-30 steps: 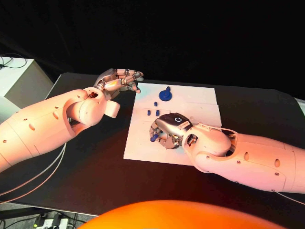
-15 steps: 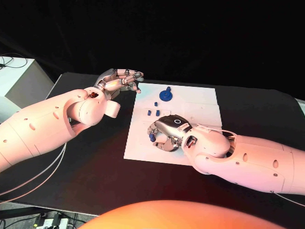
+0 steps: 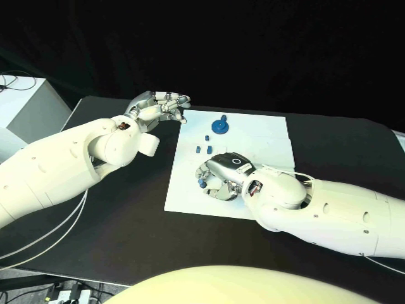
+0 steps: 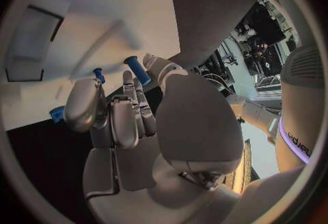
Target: Assemble the parts on the task board
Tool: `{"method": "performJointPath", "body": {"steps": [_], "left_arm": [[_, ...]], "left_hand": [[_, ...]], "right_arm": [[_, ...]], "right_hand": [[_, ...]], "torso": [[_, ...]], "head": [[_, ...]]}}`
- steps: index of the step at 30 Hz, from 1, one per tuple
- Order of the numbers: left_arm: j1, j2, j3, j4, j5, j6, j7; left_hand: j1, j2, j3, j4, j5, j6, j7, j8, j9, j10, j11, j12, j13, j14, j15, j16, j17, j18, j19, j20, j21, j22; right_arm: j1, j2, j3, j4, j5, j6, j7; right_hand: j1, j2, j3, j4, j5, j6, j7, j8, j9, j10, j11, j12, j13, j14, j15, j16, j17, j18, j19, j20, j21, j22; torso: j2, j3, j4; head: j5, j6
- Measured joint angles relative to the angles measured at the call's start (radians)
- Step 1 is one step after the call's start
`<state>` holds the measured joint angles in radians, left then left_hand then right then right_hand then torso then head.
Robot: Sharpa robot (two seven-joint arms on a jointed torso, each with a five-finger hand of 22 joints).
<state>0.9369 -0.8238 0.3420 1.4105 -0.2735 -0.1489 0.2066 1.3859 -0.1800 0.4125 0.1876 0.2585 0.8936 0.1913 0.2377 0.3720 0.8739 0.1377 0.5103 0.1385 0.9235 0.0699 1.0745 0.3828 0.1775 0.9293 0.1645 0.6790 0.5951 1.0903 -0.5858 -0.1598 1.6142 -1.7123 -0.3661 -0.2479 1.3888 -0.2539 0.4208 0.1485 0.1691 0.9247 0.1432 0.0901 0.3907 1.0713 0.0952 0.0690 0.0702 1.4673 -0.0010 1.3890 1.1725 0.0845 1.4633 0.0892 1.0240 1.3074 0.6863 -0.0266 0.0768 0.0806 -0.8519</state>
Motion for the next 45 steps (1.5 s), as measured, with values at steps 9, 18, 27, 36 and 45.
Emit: {"method": "performJointPath", "body": {"steps": [9, 18, 27, 36, 45], "left_arm": [[0.0, 0.0, 0.0, 0.0, 0.0, 0.0, -0.002], [0.0, 0.001, 0.0, -0.003, 0.0, 0.0, -0.003], [-0.006, -0.002, -0.001, -0.005, 0.0, 0.0, -0.003], [-0.026, -0.017, -0.001, 0.004, 0.003, -0.001, -0.001], [-0.05, -0.038, -0.001, 0.033, 0.006, -0.003, 0.002]], "left_hand": [[0.0, 0.0, 0.0, 0.0, 0.0, 0.0, 0.0, 0.0, 0.0, 0.0, 0.0, 0.0, 0.0, 0.0, 0.0, 0.0, 0.0, 0.0, 0.0, 0.0, 0.0, 0.0], [0.004, -0.004, 0.0, 0.0, 0.0, 0.0, 0.0, 0.0, 0.0, 0.0, 0.0, 0.0, 0.0, 0.0, 0.0, 0.0, 0.0, 0.0, 0.004, 0.004, 0.0, -0.001], [0.004, -0.004, 0.0, 0.0, 0.0, 0.0, 0.0, 0.004, 0.0, -0.004, -0.004, 0.0, -0.001, 0.0, 0.0, 0.0, 0.0, 0.0, 0.004, 0.004, 0.0, -0.001], [0.004, -0.004, -0.003, 0.003, 0.0, 0.0, 0.0, 0.004, 0.0, -0.004, -0.004, 0.0, -0.001, 0.0, 0.0, 0.0, 0.0, 0.0, 0.004, 0.004, 0.0, -0.001], [0.004, -0.004, -0.003, 0.003, 0.0, 0.0, 0.0, 0.004, 0.0, -0.004, -0.004, 0.0, -0.001, 0.0, 0.0, 0.0, 0.0, 0.0, 0.004, 0.004, 0.0, -0.001]], "right_arm": [[0.0, -0.003, 0.0, 0.0, 0.0, -0.025, -0.004], [0.001, -0.046, 0.001, 0.037, 0.007, -0.064, -0.001], [0.062, -0.191, 0.016, 0.133, 0.155, -0.144, 0.053], [0.128, -0.336, 0.02, 0.145, 0.422, -0.146, 0.061], [0.138, -0.423, 0.014, 0.145, 0.582, -0.03, -0.083]], "right_hand": [[0.159, 0.04, -0.259, 0.113, 0.017, -0.089, -0.013, -0.019, -0.059, -0.172, 0.032, 0.026, -0.003, -0.003, 0.028, -0.025, -0.054, 0.015, -0.012, 0.026, -0.096, -0.047], [0.189, 0.021, -0.345, 0.147, 0.031, -0.16, -0.025, -0.025, -0.096, -0.227, 0.043, 0.045, -0.003, -0.006, 0.038, -0.034, -0.072, 0.016, -0.019, 0.033, -0.13, -0.065], [0.139, 0.08, -0.254, 0.143, 0.059, 0.016, 0.011, 0.046, -0.087, 0.064, -0.009, 0.15, 0.007, -0.001, 0.001, -0.025, -0.067, 0.016, 0.003, 0.01, -0.081, -0.042], [-0.01, 0.049, -0.21, 0.141, 0.092, 0.11, -0.027, 0.089, -0.079, 0.294, -0.053, 0.263, 0.121, 0.001, -0.041, 0.011, 0.013, 0.016, 0.002, -0.031, 0.057, 0.001], [-0.141, 0.092, -0.315, 0.144, 0.162, 0.124, -0.056, 0.185, 0.031, 0.398, -0.083, 1.39, 1.234, -0.001, -0.053, 0.144, 0.136, -0.032, 0.003, -0.047, 0.302, 0.001]], "torso": [[0.0, 0.0003, -0.0001], [-0.002, 0.0005, -0.0005], [-0.005, 0.0017, -0.0052], [-0.014, 0.0061, -0.0209], [-0.023, 0.0086, -0.0326]], "head": [[-0.005, 0.003], [-0.014, 0.012], [-0.041, 0.03], [-0.091, 0.042], [-0.117, 0.039]]}}
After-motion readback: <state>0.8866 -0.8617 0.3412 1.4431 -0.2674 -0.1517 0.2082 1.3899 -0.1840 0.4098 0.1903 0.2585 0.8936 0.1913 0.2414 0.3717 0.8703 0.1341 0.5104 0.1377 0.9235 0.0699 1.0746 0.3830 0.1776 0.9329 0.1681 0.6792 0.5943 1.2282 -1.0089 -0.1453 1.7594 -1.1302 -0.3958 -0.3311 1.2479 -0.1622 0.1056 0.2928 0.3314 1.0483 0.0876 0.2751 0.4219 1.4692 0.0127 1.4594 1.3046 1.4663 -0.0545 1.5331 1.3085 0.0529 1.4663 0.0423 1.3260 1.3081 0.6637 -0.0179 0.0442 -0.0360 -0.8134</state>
